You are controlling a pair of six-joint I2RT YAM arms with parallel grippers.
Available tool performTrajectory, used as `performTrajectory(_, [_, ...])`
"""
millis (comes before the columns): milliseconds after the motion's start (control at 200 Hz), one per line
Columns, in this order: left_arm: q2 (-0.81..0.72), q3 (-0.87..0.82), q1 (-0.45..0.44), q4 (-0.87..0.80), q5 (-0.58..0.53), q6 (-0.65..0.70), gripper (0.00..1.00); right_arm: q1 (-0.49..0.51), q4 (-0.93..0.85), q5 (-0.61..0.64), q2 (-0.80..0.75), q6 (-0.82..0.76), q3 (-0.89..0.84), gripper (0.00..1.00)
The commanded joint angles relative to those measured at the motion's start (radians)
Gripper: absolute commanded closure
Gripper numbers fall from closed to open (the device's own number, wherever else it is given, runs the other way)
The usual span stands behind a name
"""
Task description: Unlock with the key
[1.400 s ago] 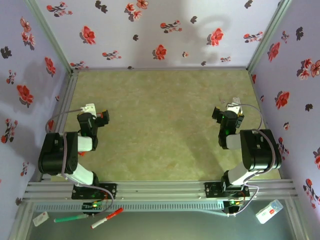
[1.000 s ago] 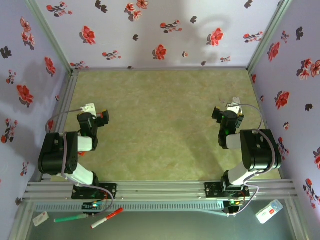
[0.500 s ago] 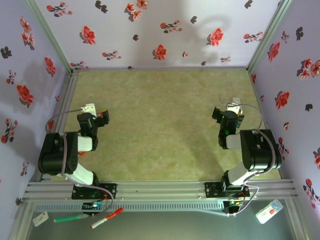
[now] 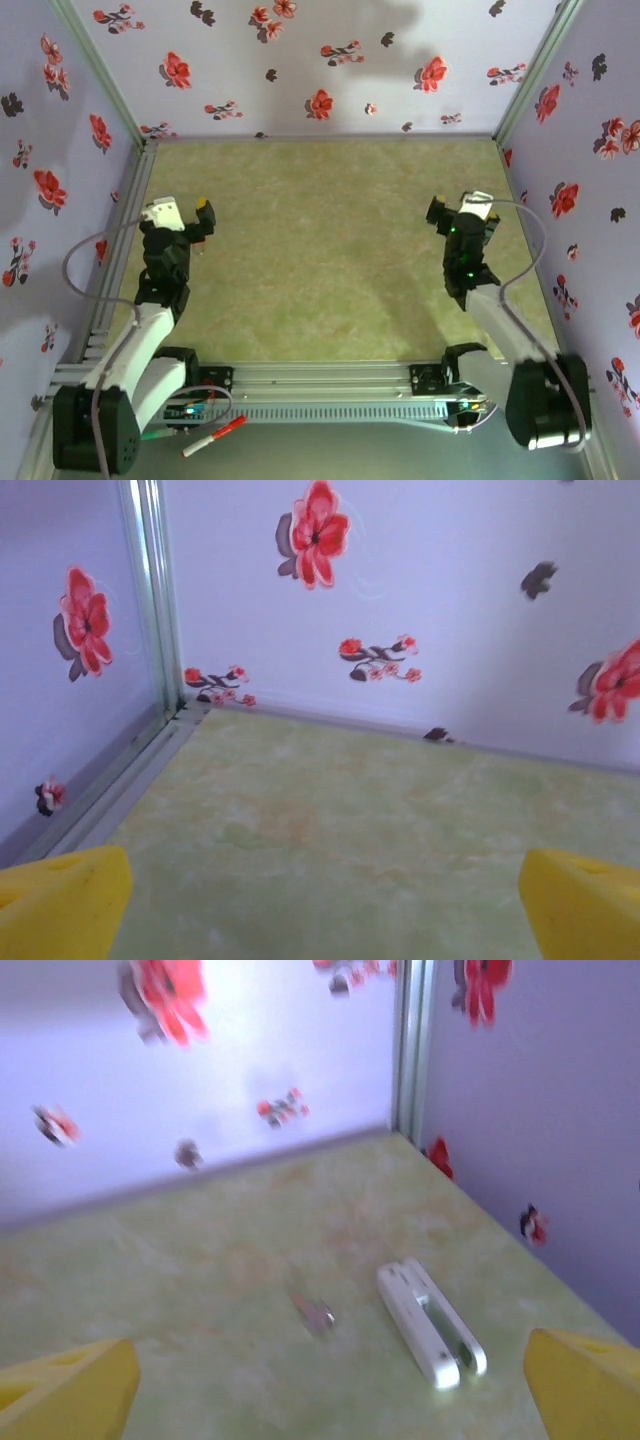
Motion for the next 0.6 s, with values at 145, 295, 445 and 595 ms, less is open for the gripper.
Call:
performTrajectory(145, [-0.076, 0.263, -0.043, -0.58, 0.161, -0.264, 0.0, 0.021, -0.812, -0.173, -0.199, 0.27, 0.241, 0.01])
performTrajectory(295, [-0.082, 0.35, -0.064, -0.722, 0.29, -0.312, 0.0, 0.021, -1.075, -0.165, -0.204, 0.37, 0.329, 0.01])
performTrajectory(445, [-0.061, 0.348, -0.1, -0.716, 0.433, -0.363, 0.0, 0.001, -1.186, 0.015, -0.166, 0.453, 0.311, 0.01])
performTrajectory(595, [0.005, 0.377, -0.206, -0.761, 0.455, -0.32, 0.0, -0.16, -1.287, 0.052, -0.006, 0.44, 0.348, 0.01])
